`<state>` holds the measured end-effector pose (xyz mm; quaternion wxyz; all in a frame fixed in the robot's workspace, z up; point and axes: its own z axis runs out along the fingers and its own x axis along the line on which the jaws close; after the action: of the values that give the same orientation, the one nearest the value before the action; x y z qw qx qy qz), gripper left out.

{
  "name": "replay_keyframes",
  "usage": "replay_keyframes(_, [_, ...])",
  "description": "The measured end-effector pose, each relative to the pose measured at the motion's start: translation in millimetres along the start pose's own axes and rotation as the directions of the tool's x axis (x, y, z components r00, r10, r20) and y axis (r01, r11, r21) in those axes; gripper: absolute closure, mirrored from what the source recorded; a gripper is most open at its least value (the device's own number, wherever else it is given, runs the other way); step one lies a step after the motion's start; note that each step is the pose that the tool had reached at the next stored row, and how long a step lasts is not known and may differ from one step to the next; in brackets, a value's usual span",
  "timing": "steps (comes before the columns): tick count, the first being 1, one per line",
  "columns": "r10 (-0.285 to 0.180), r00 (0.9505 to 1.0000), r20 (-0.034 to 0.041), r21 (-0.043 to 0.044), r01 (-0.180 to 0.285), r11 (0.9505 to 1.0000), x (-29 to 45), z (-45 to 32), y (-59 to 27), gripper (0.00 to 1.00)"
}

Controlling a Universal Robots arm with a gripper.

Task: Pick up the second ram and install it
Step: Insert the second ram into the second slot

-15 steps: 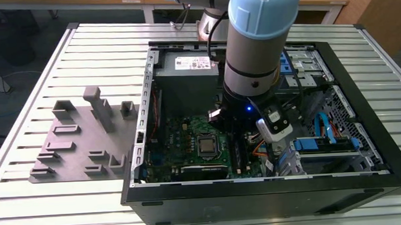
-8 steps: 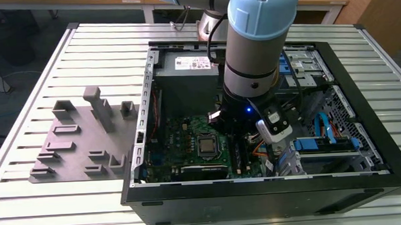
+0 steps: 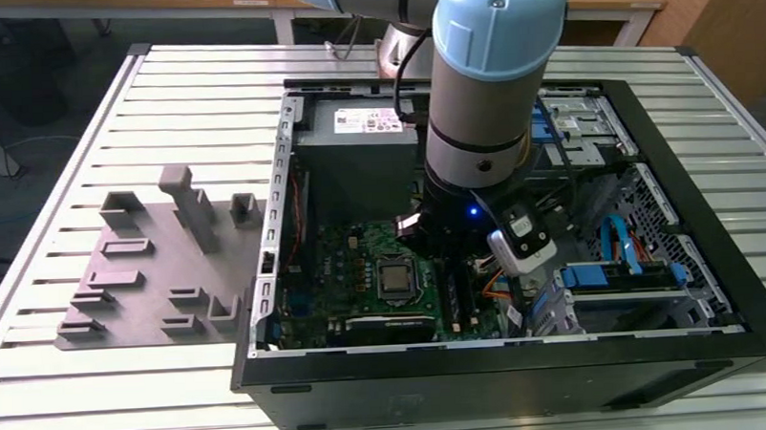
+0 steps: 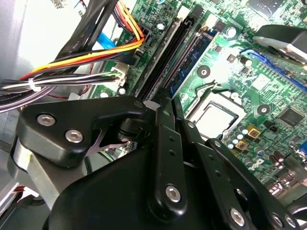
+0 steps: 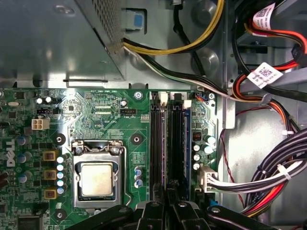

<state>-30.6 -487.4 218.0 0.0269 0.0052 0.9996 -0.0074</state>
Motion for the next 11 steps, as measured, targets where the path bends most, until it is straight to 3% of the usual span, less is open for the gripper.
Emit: replay_keyframes(11, [-0.001, 1.0, 0.0, 0.0007, 0.001, 1.0, -0.2, -0.1, 5.6, 0.89])
